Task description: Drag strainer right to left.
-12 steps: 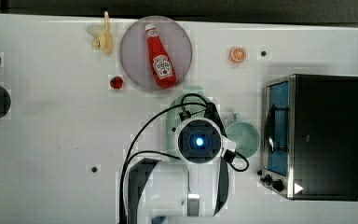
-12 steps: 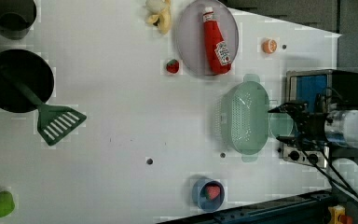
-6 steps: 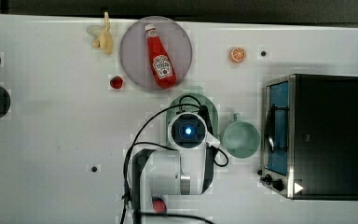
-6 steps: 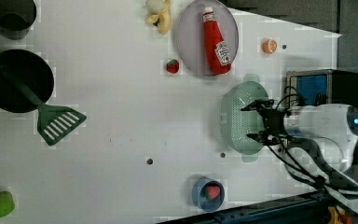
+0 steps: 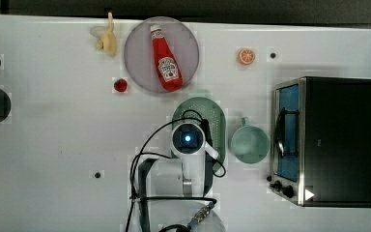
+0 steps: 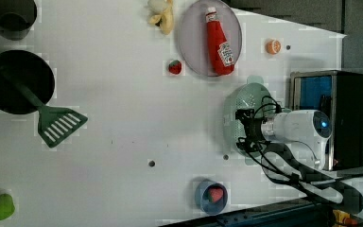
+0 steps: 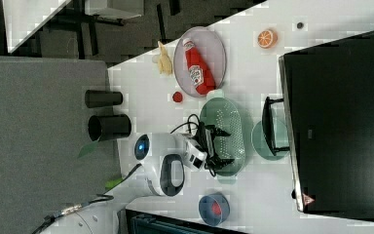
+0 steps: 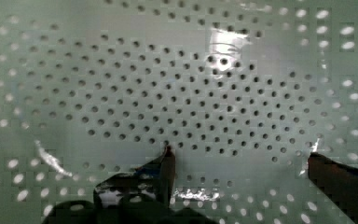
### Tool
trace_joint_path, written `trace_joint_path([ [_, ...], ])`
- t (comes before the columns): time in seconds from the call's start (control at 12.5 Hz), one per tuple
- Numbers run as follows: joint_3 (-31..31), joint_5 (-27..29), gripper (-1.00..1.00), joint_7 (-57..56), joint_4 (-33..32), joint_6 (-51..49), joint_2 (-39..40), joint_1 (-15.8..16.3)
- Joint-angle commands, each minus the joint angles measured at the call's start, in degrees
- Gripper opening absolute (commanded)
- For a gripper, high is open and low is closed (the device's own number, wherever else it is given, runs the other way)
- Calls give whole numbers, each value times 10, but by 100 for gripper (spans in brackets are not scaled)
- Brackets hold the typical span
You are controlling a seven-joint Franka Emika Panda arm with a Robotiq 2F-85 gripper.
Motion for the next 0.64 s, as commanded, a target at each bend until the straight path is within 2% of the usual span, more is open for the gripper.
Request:
trace_joint_path([
  [0.08, 8, 8, 100, 48, 5, 16, -11, 27],
  [0.32, 9, 14, 100, 63, 8, 16, -10, 46],
  [0.64, 25, 27, 100, 138, 13, 15, -7, 86],
])
